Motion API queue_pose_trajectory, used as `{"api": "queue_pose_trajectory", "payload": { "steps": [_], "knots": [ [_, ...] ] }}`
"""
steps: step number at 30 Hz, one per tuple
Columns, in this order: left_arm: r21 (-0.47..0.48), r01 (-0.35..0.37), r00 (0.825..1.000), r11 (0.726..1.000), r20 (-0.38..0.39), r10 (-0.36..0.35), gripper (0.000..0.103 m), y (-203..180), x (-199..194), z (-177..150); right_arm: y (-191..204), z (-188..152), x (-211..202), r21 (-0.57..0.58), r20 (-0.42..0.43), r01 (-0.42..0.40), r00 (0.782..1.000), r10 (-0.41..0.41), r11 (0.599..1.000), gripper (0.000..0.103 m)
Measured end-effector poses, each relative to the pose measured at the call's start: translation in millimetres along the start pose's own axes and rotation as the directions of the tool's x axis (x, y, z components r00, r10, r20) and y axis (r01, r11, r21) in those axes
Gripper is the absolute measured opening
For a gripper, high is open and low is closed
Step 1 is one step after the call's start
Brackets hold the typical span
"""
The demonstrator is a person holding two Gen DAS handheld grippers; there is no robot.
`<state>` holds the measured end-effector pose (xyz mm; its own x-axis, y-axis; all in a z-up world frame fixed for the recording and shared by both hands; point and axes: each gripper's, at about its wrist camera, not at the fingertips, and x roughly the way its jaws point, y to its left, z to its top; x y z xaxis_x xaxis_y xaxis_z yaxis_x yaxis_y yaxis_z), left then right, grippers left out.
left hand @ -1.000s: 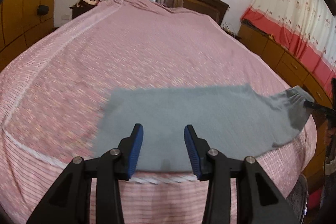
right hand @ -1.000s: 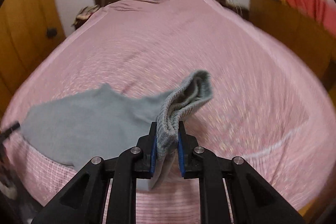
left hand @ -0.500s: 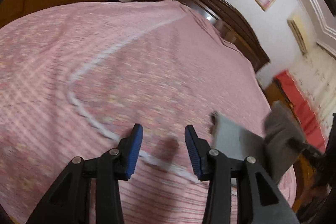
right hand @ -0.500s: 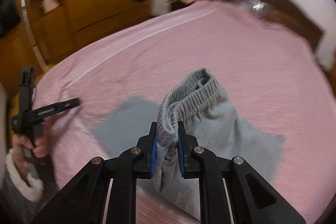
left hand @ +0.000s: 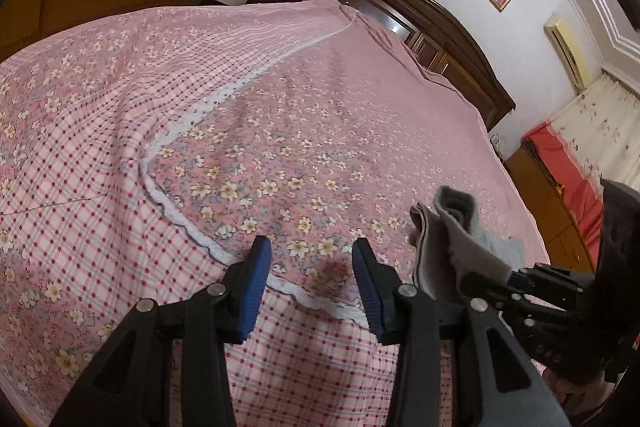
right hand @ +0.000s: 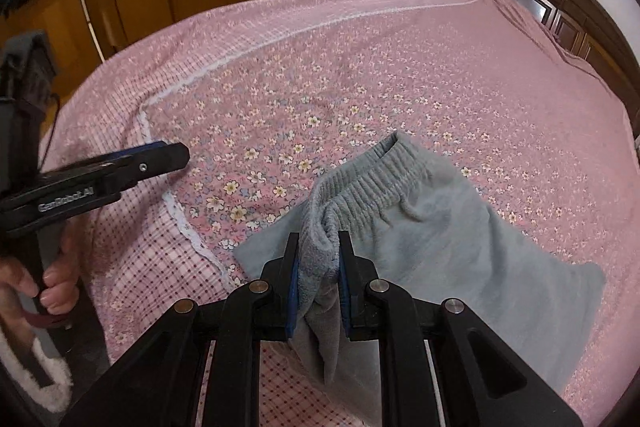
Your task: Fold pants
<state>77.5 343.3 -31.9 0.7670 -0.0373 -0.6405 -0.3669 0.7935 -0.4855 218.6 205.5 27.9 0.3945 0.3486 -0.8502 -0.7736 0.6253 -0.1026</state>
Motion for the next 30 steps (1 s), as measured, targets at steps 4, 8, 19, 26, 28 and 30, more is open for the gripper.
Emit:
{"api": "queue_pose_trajectory", "payload": {
  "steps": [4, 8, 19, 26, 28, 30],
  "knots": [
    [-0.004, 0.004, 1.000, 1.000, -0.002, -0.004, 0.044, -2.0, 0.2, -1.3, 11.3, -3.4, 7.6, -0.069, -0.022, 0.047, 0.999, -0.049, 0.996, 0.021],
    [-0.010, 0.006, 1.000, 1.000, 0.000, -0.006, 0.044, 1.9, -6.0, -9.5, 13.3, -3.6, -3.2, -0.036, 0.054, -0.125, 0.990, 0.127, 0.991, 0.036],
    [0.229, 0.092, 0.995, 0.969, 0.012, -0.097, 0.044, -79.4, -30.4, -24.6, -135.3, -115.8, -100.7, 0.343, 0.277, -0.333, 0.930, 0.244, 0.879, 0.041],
    [0.445, 0.249, 0.968, 0.860, -0.078, -0.240, 0.060, -210.2, -9.0, -28.6, -270.6, -230.3, -100.8, 0.640, 0.401, -0.475, 0.877, 0.265, 0.604, 0.065],
    [0.462, 0.201, 0.979, 0.864, -0.129, -0.159, 0.060, -221.4, 22.5, -32.6, -288.8, -248.9, -77.8, 0.689, 0.404, -0.503, 0.864, 0.300, 0.522, 0.066],
    [0.459, 0.081, 0.988, 0.885, -0.155, -0.010, 0.057, -211.7, 57.0, -40.7, -293.0, -259.7, -52.3, 0.721, 0.359, -0.477, 0.877, 0.319, 0.502, 0.066]
  ]
}}
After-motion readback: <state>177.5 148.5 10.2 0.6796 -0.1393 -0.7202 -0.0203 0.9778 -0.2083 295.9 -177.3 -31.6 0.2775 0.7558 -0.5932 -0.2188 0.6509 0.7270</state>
